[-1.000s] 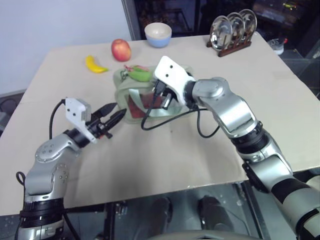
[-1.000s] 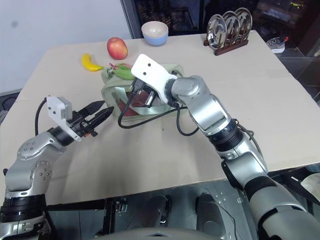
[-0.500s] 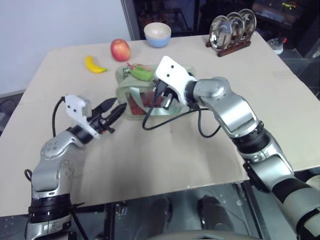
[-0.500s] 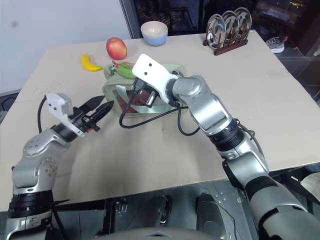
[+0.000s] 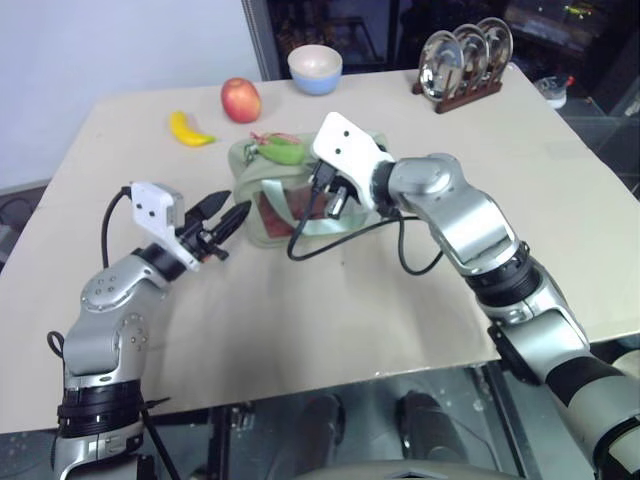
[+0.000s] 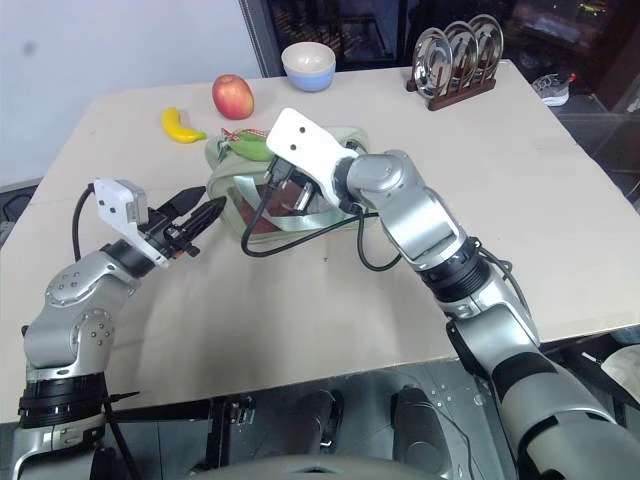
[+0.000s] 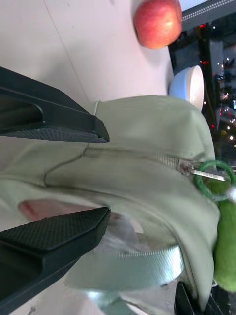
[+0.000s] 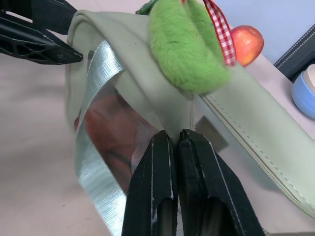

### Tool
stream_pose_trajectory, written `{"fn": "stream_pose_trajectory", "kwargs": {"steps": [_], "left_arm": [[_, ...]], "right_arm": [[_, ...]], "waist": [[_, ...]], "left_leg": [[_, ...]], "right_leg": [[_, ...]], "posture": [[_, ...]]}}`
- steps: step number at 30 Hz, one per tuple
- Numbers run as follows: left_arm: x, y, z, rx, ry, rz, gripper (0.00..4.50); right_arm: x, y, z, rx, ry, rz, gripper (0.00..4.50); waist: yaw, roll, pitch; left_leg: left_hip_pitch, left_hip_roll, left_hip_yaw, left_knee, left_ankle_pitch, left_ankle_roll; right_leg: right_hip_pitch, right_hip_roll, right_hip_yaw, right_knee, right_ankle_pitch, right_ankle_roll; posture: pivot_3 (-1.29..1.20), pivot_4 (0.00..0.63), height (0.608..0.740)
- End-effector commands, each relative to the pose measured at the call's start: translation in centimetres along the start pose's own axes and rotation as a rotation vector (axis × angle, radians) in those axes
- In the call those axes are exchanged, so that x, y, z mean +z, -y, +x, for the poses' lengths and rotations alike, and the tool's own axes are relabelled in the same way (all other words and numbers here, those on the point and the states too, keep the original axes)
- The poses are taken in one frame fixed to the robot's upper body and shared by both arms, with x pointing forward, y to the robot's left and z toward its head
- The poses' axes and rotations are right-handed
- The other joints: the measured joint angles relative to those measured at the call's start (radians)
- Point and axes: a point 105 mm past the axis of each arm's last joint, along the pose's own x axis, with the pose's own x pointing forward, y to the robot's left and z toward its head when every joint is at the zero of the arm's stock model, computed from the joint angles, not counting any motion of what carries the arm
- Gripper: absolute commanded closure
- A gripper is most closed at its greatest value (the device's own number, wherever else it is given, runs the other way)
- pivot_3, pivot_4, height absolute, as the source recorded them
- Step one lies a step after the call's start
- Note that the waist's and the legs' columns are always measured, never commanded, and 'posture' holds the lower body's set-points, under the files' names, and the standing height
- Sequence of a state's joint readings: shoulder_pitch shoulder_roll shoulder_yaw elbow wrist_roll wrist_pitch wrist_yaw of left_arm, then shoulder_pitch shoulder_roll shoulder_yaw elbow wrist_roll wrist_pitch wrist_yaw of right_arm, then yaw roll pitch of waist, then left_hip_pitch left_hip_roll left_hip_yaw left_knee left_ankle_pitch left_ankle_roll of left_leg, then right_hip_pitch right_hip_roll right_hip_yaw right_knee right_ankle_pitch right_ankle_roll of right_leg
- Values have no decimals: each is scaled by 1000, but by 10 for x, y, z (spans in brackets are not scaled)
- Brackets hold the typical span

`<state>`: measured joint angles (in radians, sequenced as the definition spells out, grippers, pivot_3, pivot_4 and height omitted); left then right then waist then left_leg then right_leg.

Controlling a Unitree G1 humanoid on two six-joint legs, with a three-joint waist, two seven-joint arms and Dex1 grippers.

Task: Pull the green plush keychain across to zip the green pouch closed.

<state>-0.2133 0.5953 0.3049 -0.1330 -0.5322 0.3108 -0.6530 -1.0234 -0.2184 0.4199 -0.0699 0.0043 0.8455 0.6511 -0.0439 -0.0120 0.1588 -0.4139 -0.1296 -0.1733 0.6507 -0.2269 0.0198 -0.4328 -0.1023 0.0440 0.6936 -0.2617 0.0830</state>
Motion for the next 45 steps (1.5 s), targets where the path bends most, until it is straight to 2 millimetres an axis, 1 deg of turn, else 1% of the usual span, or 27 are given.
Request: {"fn": "stream_pose_trajectory", "kwargs": {"steps": [1, 8, 9, 10, 11, 12, 13, 14, 16, 17, 18, 22, 25, 27, 30, 36, 42, 43, 45], "left_arm": [[10, -5, -2, 9, 26, 35, 2367], [3, 6, 8, -43, 9, 34, 2367], [2, 6, 8, -43, 8, 33, 2899], [1, 6, 8, -44, 7, 33, 3163], [1, 6, 8, -45, 6, 33, 3541], [0, 6, 8, -45, 6, 32, 4057], [0, 7, 8, -46, 8, 30, 4468], [0, 7, 8, -47, 9, 30, 4500], [0, 8, 9, -49, 11, 32, 4500], [0, 8, 9, -50, 12, 34, 4500], [0, 8, 9, -52, 12, 37, 4500], [0, 11, 9, -68, 16, 51, 4500], [0, 13, 9, -69, 19, 51, 4500], [0, 13, 8, -70, 19, 53, 4500], [0, 12, 8, -67, 20, 55, 4500], [0, 13, 7, -65, 22, 62, 4500], [-1, 15, 6, -64, 24, 65, 4500], [-1, 16, 6, -64, 24, 65, 4500], [-1, 17, 7, -64, 26, 65, 4500]], "right_arm": [[15, -2, -6, -3, 60, -48, 4500], [17, -3, -6, 1, 76, -55, 4500], [17, -3, -6, 0, 78, -57, 4500], [17, -4, -8, 14, 77, -73, 4500], [16, -5, -9, 25, 76, -84, 4500], [16, -4, -9, 28, 78, -85, 4500], [17, -2, -10, 17, 84, -95, 4500], [17, -1, -11, 13, 85, -103, 3797], [18, -1, -15, 3, 85, -134, 3138], [18, -1, -16, 4, 85, -140, 2611], [21, -1, -19, 7, 94, -140, 2198], [42, 5, -28, -14, 151, -141, 2198], [53, 7, -26, -26, 174, -139, 2198], [57, 8, -21, -32, 179, -136, 2198], [61, 9, -12, -35, 172, -124, 2198], [67, 3, 3, -13, 178, -76, 2198], [66, 2, 18, -15, 165, -64, 2198], [66, 2, 19, -17, 165, -65, 2437], [63, 3, 22, -18, 159, -73, 3073]], "waist": [[0, 0, 0], [2, 0, 0], [1, 0, 0], [1, 0, 0], [0, 0, 0], [0, 0, 0], [0, 0, 0], [0, 0, 0], [1, 0, 0], [2, 0, 0], [2, 0, 0], [1, 0, 0], [1, 0, 0], [1, 0, 0], [2, 0, 0], [1, 0, 0], [1, 0, 0], [1, 0, 0], [0, 0, 0]], "left_leg": [[0, 0, 0, 0, 0, 0], [0, 0, 0, 0, 0, 0], [0, 0, 0, 0, 0, 0], [0, 0, 0, 0, 0, 0], [0, 0, 0, 0, 0, 0], [0, 0, 0, 0, 0, 0], [0, 0, 0, 0, 0, 0], [0, 0, 0, 0, 0, 0], [0, 0, 0, 0, 0, 0], [0, 0, 0, 0, 0, 0], [0, 0, 0, 0, 0, 0], [0, 0, 0, -1, 0, 0], [0, 0, 0, -1, 0, 0], [0, 0, 0, -1, 0, 0], [0, 0, 0, -1, 0, 0], [0, 0, 0, -1, 0, 0], [0, 0, 0, -1, 0, 0], [0, 0, 0, -1, 0, 0], [0, 0, 0, -1, 0, 0]], "right_leg": [[0, 0, 0, 0, 0, 0], [0, 0, 0, 0, 0, 0], [0, 0, 0, 0, 0, 0], [0, 0, 0, 0, 0, 0], [0, 0, 0, 0, 0, 0], [0, 0, 0, 0, 0, 0], [0, 0, 0, -1, 0, 0], [0, 0, 0, 0, 0, 0], [0, 0, 0, 0, 0, 0], [0, 0, 0, -1, 0, 0], [0, 0, 0, -1, 0, 0], [0, -1, 0, -1, 0, 0], [0, -1, 0, -1, 0, 0], [0, -1, 0, -1, 0, 0], [0, 0, 0, -1, 0, 0], [0, 0, 0, -1, 0, 0], [0, 1, 0, -1, 0, 0], [0, 1, 0, -1, 0, 0], [0, 1, 0, -1, 0, 0]], "posture": [[0, 150, 740], [0, 150, 740], [0, 150, 740], [0, 150, 740], [0, 150, 740], [0, 150, 740], [0, 150, 740], [0, 150, 740], [0, 150, 740], [0, 150, 740], [0, 150, 740], [0, 150, 740], [0, 150, 740], [0, 150, 740], [0, 150, 740], [0, 150, 740], [0, 150, 740], [0, 150, 740], [0, 150, 740]]}}
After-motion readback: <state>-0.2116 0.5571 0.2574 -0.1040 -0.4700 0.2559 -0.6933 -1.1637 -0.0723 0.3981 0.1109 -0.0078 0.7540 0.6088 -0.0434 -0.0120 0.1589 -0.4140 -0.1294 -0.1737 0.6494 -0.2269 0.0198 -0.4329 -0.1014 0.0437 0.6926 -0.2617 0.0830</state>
